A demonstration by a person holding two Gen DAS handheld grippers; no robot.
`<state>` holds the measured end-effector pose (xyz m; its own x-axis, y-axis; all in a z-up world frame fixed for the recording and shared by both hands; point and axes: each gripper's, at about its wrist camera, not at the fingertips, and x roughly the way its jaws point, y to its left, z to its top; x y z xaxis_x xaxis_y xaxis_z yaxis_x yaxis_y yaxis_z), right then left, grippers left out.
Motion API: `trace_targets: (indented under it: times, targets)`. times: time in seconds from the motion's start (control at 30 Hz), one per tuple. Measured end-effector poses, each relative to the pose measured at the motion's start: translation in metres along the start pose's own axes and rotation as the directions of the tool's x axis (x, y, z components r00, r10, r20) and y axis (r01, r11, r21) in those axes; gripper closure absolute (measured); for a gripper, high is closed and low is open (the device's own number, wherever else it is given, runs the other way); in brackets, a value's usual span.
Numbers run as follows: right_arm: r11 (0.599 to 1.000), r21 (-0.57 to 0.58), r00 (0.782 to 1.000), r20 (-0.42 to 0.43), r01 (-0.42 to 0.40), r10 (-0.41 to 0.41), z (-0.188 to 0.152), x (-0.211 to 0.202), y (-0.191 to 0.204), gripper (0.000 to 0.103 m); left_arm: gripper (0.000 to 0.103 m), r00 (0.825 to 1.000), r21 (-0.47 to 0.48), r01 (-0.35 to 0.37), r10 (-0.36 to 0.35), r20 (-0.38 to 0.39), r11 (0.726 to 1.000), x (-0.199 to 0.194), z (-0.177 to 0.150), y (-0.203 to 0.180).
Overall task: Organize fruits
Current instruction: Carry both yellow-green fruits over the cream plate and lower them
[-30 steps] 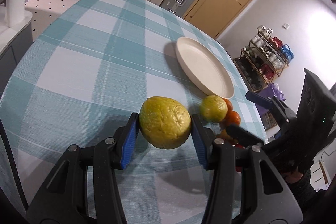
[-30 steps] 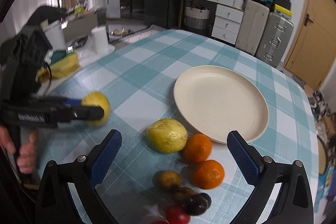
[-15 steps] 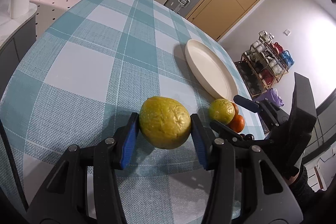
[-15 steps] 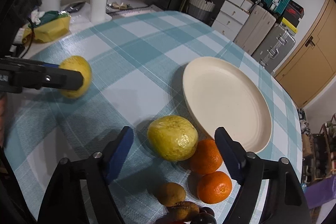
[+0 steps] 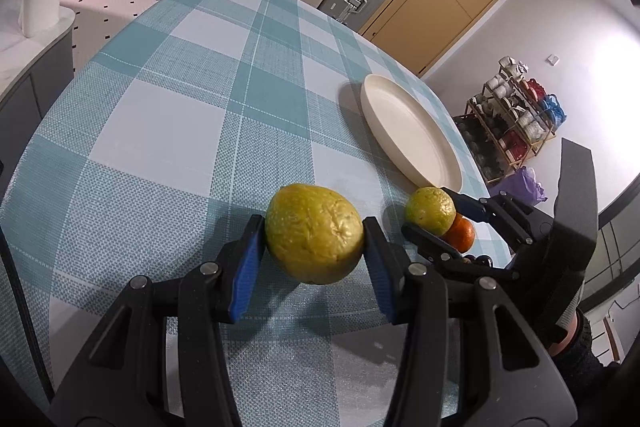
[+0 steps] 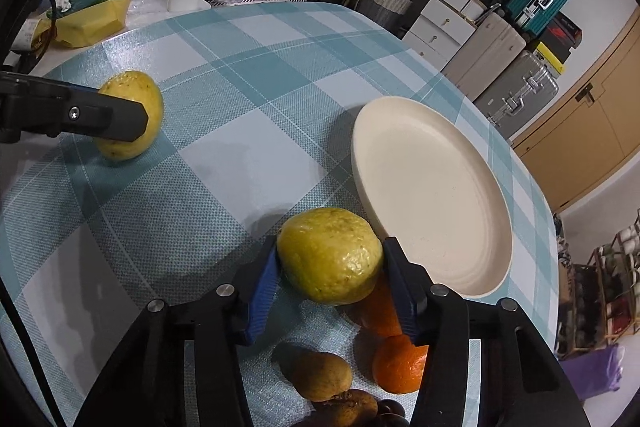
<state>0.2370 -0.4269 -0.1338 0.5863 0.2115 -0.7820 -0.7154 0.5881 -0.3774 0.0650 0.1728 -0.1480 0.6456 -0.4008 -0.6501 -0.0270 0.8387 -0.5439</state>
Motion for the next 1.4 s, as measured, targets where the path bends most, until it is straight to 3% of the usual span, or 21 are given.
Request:
trace_targets:
  times: [0.43,0.8,1.4]
  targets:
    - [0.988,0.118,0.991,0.093,-0.103,0.092,-0.002,-0.018,-0.019,0.052,0.057,1.0,0.032,-0.023,0.023,-0.003,0.999,0.0,0.005,-0.015]
    - [0.918,0.298,0.954,0.225,-0.261,0.198,-0.009,-0.037,-0.063,0.051,0.057,1.0,0.092,-0.021,0.023,-0.021,0.996,0.013,0.021,-0.047]
    - [0.846,0.404,0.912,0.355,-0.349,0.207,-0.012,-0.046,-0.149,0.051,0.057,0.998,0.202,0.035,-0.024,-0.057,0.979,0.063,0.081,-0.123]
